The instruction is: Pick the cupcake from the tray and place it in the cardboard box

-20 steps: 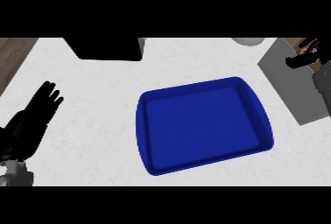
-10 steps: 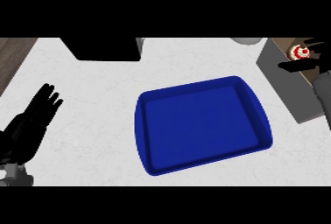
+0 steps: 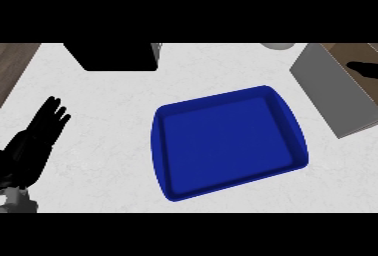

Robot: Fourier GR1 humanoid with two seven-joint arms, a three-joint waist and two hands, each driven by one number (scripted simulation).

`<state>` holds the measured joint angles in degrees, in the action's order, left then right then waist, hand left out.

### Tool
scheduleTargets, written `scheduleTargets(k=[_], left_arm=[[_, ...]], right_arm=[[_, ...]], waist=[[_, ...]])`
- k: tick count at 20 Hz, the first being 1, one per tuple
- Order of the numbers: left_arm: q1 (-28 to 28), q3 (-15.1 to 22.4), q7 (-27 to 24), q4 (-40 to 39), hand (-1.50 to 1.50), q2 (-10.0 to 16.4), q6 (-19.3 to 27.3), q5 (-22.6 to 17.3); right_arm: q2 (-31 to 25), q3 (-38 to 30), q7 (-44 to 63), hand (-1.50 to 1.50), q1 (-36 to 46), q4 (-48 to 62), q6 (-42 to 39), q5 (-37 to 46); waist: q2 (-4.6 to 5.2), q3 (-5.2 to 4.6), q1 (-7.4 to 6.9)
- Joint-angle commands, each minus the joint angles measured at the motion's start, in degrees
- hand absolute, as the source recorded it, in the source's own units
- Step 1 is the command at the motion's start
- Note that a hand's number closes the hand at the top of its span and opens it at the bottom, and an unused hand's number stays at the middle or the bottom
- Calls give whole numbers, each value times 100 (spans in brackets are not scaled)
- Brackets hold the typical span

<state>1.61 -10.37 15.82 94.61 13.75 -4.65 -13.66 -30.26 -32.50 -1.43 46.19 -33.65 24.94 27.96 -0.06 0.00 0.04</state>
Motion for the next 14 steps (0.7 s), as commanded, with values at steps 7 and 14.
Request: scheduleTargets(k=[7, 14], left_arm=[[100, -26, -98, -152, 0, -86, 87, 192], [-374, -88, -200, 108, 0, -155, -183, 73]], right_arm=[[-629, -573, -274, -150, -1459, -1249, -1404, -1274], [-828, -616, -266, -150, -2208, -1978, -1850, -1769]], waist=[[-13, -2, 85], [-13, -4, 29]])
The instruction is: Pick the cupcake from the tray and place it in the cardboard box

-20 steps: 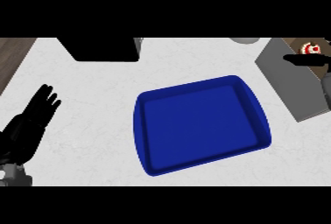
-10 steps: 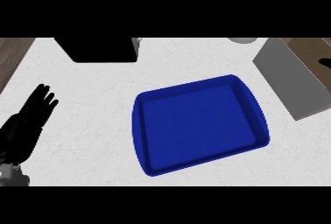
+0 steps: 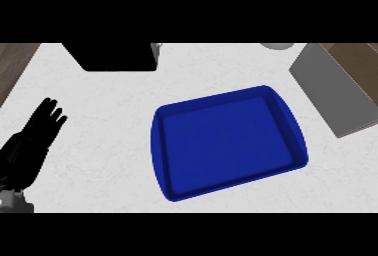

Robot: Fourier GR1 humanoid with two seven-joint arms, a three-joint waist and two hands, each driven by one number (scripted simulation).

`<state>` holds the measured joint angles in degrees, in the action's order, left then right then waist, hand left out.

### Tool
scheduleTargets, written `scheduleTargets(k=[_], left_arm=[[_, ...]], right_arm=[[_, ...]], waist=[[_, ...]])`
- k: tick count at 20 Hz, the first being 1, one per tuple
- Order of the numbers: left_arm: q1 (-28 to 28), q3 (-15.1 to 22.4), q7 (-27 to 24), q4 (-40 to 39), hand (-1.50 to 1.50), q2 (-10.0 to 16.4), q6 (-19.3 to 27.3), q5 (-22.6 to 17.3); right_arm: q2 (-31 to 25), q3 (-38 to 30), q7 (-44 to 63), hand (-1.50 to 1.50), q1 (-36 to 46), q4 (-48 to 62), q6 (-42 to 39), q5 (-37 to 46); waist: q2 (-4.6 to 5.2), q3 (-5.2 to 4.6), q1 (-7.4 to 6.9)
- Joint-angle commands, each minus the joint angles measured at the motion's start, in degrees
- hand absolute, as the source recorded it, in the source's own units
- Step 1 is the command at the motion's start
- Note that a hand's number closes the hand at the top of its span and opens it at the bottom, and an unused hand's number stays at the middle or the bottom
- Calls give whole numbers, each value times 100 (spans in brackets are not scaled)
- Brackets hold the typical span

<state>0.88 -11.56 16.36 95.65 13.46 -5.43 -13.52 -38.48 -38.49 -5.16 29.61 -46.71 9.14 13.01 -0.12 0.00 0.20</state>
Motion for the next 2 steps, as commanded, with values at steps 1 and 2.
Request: scheduleTargets(k=[1, 2], left_arm=[[-28, 63, -134, 55, 0, -97, -3, 175], [96, -52, 80, -21, 0, 2, -33, 43]], right_arm=[[106, 200, -164, -150, -213, -29, 142, -106], [210, 184, 82, -150, -666, -664, -34, -243]], waist=[[13, 1, -42], [4, -1, -6]])
